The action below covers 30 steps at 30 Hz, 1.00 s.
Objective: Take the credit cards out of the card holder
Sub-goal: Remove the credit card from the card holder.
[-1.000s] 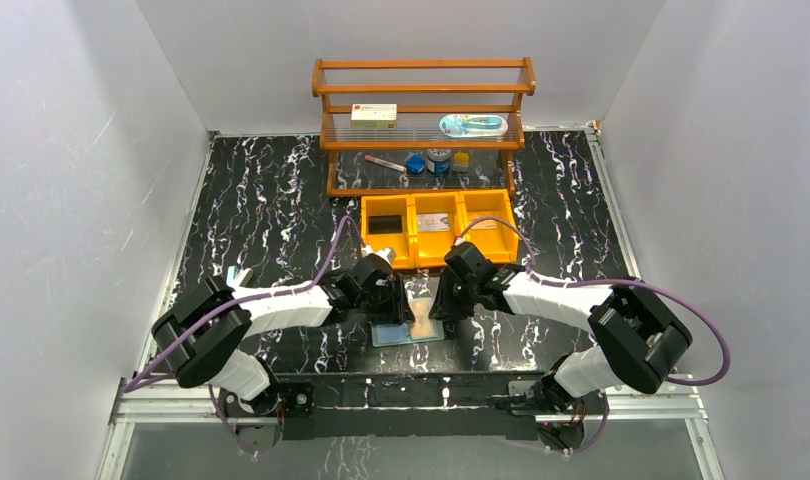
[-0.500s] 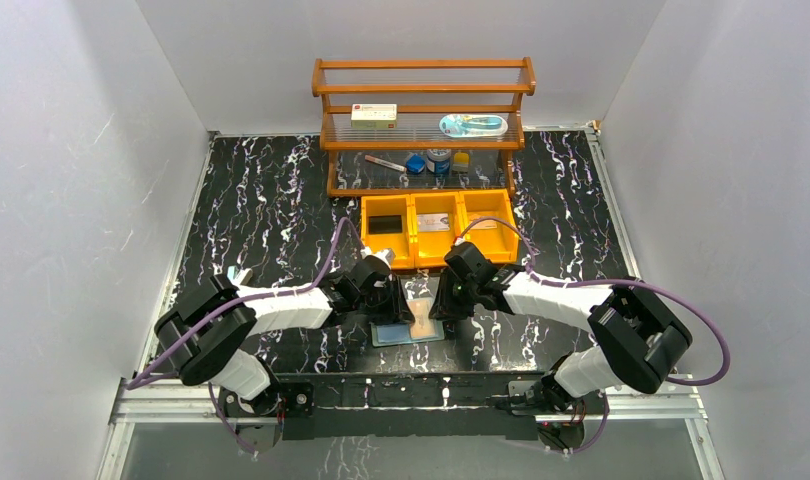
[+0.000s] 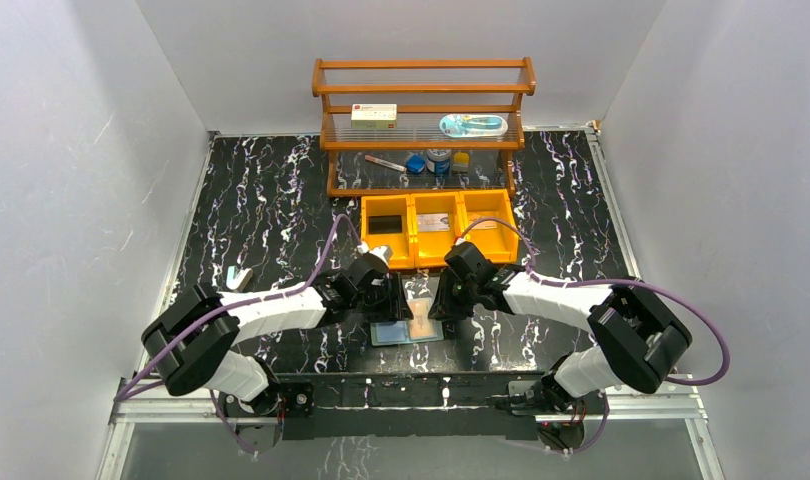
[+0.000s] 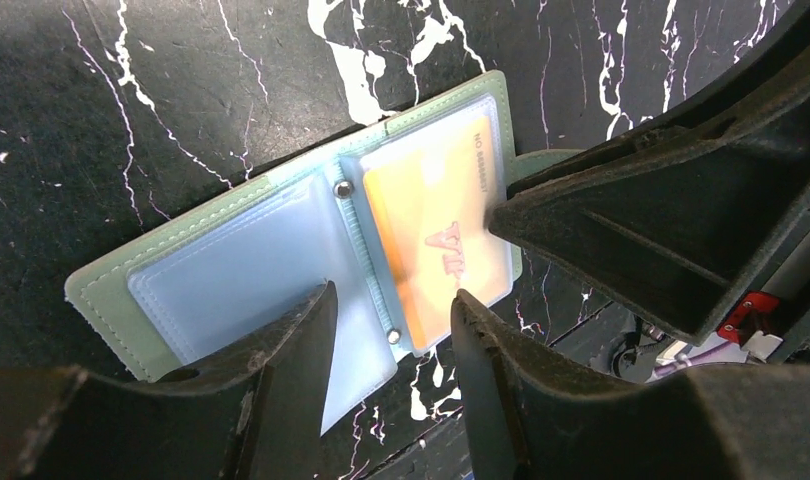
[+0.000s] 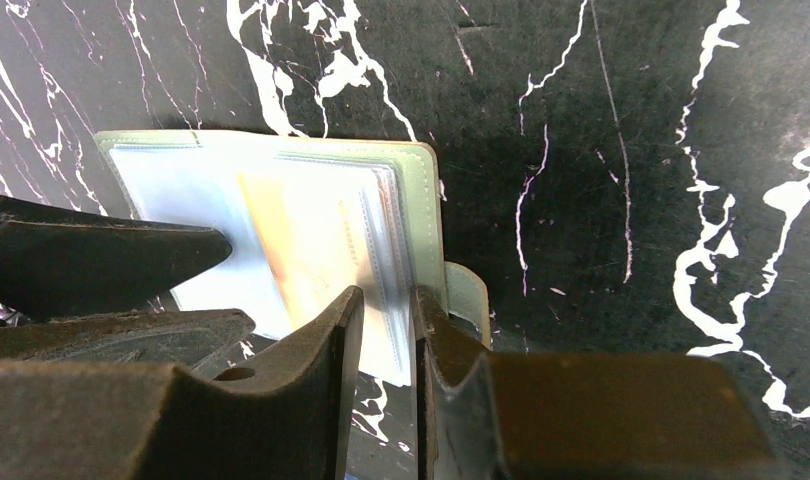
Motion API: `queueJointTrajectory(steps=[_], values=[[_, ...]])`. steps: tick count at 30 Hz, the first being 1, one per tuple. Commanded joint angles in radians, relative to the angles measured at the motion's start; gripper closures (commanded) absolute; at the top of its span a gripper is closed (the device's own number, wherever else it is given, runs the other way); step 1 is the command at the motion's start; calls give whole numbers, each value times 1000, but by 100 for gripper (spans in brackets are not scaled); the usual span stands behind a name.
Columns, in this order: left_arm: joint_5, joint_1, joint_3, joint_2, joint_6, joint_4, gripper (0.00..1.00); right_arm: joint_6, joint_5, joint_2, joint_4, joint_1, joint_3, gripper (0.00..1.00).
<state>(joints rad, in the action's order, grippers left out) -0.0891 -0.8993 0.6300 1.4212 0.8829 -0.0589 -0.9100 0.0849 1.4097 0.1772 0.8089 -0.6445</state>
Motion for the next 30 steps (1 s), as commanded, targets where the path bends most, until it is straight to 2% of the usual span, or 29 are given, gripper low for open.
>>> queueJointTrajectory(steps=[1, 9, 14, 21, 27, 30], values=[[-26, -3, 27, -15, -36, -18, 55, -6, 6, 7, -29, -1, 6, 68], [-106, -3, -35, 10, -9, -197, 56, -6, 8, 9, -27, -1, 8, 68], [-48, -2, -20, 46, 7, -87, 60, -8, 10, 3, -30, -1, 11, 68], [-8, -3, -63, 55, 24, -59, 63, -12, 17, 15, -41, -1, 13, 68], [-18, -3, -74, 92, 31, -62, 78, -13, 18, 18, -41, -1, 11, 68], [-2, -3, -75, 89, 30, -49, 80, -13, 16, 12, -38, -1, 14, 68]])
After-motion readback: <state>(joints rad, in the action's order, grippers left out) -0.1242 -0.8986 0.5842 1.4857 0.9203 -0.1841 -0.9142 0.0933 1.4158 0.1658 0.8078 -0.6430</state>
